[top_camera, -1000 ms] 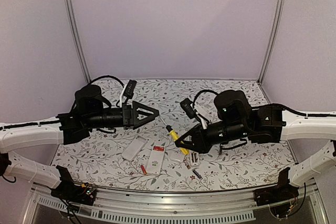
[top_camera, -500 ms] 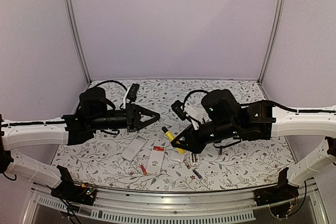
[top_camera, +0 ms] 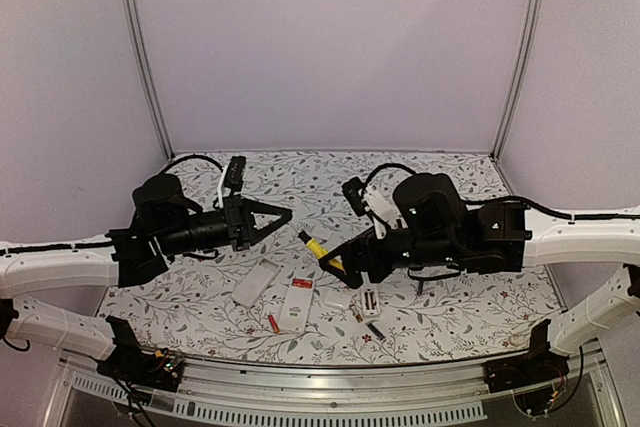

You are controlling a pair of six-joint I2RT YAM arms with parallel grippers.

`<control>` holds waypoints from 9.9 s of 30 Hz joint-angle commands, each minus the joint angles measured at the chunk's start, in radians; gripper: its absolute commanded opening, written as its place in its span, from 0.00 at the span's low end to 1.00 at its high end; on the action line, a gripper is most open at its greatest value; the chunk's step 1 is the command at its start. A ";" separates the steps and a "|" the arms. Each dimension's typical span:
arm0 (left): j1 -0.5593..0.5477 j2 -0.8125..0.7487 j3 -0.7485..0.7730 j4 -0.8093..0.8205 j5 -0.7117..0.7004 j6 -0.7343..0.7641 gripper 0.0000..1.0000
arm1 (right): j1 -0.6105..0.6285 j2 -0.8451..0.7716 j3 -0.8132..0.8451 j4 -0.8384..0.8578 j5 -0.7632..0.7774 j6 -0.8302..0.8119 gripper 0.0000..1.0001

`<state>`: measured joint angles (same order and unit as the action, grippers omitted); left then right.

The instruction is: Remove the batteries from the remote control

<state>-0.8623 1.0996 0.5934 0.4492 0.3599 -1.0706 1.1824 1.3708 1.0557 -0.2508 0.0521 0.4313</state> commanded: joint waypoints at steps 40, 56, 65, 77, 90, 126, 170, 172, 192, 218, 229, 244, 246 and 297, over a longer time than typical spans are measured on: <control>-0.050 -0.189 -0.131 0.382 -0.206 0.097 0.00 | -0.006 0.031 -0.112 0.840 -0.144 0.450 0.19; -0.129 -0.176 -0.184 -0.399 -0.426 0.120 0.60 | -0.024 -0.191 -0.290 0.288 0.245 0.484 0.00; -0.319 0.116 -0.068 -0.596 -0.556 -0.012 0.64 | -0.024 -0.307 -0.409 0.207 0.305 0.512 0.00; -0.343 0.387 0.110 -0.669 -0.533 0.031 0.78 | -0.024 -0.354 -0.463 0.242 0.302 0.509 0.00; -0.365 0.606 0.316 -0.863 -0.596 0.132 0.88 | -0.024 -0.338 -0.488 0.304 0.280 0.519 0.00; -0.264 0.620 0.333 -0.805 -0.352 0.917 0.38 | 0.131 0.004 -0.196 -0.189 0.286 1.017 0.00; -0.289 0.666 0.362 -0.832 -0.368 0.953 0.34 | 0.179 0.029 -0.166 -0.166 0.349 1.046 0.00; -0.293 0.666 0.361 -0.829 -0.342 0.977 0.34 | 0.179 0.035 -0.157 -0.167 0.352 1.007 0.00; -0.300 0.651 0.355 -0.820 -0.294 1.101 0.31 | 0.145 0.025 -0.098 -0.321 0.220 0.619 0.00; -0.310 0.656 0.359 -0.828 -0.313 1.106 0.29 | 0.145 0.121 -0.011 -0.424 0.216 0.522 0.00; -0.311 0.655 0.361 -0.830 -0.319 1.109 0.29 | 0.146 0.138 0.045 -0.532 0.233 0.497 0.00; -0.330 0.648 0.355 -0.821 -0.295 1.123 0.27 | 0.106 0.157 -0.066 -0.329 0.053 0.496 0.00; -0.330 0.649 0.354 -0.819 -0.295 1.124 0.27 | 0.083 0.124 -0.116 -0.248 0.009 0.505 0.00; -0.525 0.636 0.423 -1.047 -0.532 0.311 0.25 | 0.147 -0.094 -0.309 -0.021 0.164 1.010 0.00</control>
<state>-1.3663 1.7035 0.9867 -0.5392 -0.1440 -0.7479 1.3178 1.2350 0.7448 -0.2909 0.2272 1.3998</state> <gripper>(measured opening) 0.544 0.129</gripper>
